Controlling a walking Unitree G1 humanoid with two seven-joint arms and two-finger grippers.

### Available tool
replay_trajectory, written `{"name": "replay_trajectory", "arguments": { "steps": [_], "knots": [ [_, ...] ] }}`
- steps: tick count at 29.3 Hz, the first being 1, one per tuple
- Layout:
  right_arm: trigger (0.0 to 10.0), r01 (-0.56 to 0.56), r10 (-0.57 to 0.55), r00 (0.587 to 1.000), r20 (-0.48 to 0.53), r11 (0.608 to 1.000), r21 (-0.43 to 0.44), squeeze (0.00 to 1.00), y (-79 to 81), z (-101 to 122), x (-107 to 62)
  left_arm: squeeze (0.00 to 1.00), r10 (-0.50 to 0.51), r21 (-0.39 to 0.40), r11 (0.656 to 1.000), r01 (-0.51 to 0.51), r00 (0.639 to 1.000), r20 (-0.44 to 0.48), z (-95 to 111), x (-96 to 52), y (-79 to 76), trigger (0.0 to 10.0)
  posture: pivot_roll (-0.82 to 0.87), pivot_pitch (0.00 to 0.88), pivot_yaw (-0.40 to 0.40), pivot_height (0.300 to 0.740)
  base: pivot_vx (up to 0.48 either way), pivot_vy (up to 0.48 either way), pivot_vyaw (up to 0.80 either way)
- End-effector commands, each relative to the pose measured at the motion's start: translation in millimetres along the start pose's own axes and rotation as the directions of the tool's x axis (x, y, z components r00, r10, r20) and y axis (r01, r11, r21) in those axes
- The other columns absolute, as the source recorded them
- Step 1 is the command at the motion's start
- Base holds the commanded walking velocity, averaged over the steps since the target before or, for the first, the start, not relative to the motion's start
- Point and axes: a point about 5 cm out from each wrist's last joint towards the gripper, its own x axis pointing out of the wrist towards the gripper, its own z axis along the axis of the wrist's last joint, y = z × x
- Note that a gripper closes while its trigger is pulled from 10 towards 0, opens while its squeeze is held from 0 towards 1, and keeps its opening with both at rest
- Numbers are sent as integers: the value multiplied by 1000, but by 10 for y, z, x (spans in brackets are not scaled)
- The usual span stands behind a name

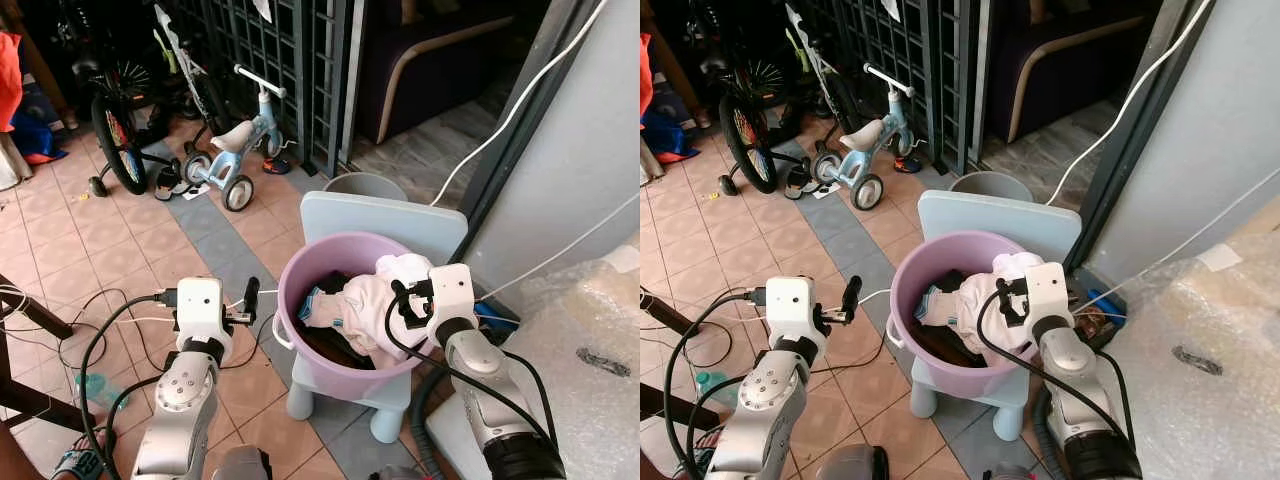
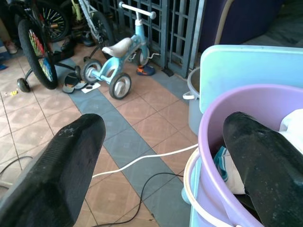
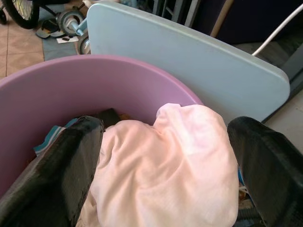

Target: Clothes washing

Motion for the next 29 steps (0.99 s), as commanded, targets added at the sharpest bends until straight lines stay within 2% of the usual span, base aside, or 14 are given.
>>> {"name": "replay_trajectory", "arguments": {
  "steps": [1, 4, 9, 10, 13, 16, 21, 22, 23, 24, 25, 29],
  "knots": [
    [10000, -49, 46, 997, -65, 998, -46, 0, 53, -72, 46, 0, 22, 20, 1000, -22, 1000, -1, 60, -77, 44, 10000, 157, 144, -26, 740, 0, 0, 0],
    [10000, -69, 54, 989, -139, 992, -108, 0, 37, -106, 168, 0, 57, 30, 998, -57, 998, -20, 94, -224, 110, 10000, 199, 182, -39, 740, 0, 0, 0],
    [10000, -41, 12, 978, -210, 990, -132, 0, -34, -75, 290, 0, 107, 36, 994, -105, 994, -33, 180, -486, 182, 10000, 275, 269, -59, 740, 0, 0, 0],
    [10000, -20, -13, 971, -239, 990, -137, 0, -56, -71, 318, 0, 120, 43, 992, -118, 992, -41, 212, -580, 198, 10000, 287, 299, -63, 740, 0, 0, 0],
    [10000, -25, -14, 962, -273, 990, -141, 0, -30, -92, 339, 0, 113, 58, 992, -110, 992, -46, 272, -700, 181, 10000, 297, 347, -64, 740, 0, 0, 0],
    [10000, -65, 13, 946, -324, 987, -149, 0, 56, -192, 324, 0, 93, 78, 993, -90, 995, -45, 346, -781, 134, 10000, 290, 385, -67, 740, 0, 0, 0],
    [10000, -124, 59, 921, -386, 982, -146, 0, 183, -368, 266, 0, 84, 69, 994, -80, 994, -64, 403, -843, 88, 10000, 282, 423, -70, 740, 0, 0, 0],
    [7255, -142, 76, 916, -393, 979, -144, 0, 233, -409, 250, 0, 80, 66, 995, -75, 994, -68, 412, -852, 75, 10000, 279, 435, -73, 740, 0, 0, 0],
    [7255, -146, 79, 916, -394, 979, -143, 0, 244, -419, 245, 0, 79, 65, 995, -74, 995, -69, 416, -858, 72, 10000, 278, 438, -73, 740, 0, 0, 0],
    [2980, -148, 80, 915, -396, 979, -143, 0, 257, -429, 241, 0, 78, 65, 995, -73, 994, -71, 422, -867, 68, 10000, 276, 443, -75, 740, 0, 0, 0],
    [0, -150, 82, 914, -398, 978, -143, 0, 272, -433, 241, 0, 77, 66, 995, -72, 994, -72, 427, -871, 64, 10000, 276, 443, -75, 740, 0, 0, 0],
    [0, -142, 83, 930, -358, 980, -142, 0, 370, -363, 281, 0, 66, 70, 996, -61, 994, -83, 450, -894, 17, 10000, 273, 455, -84, 740, 0, 0, 0]
  ]
}}
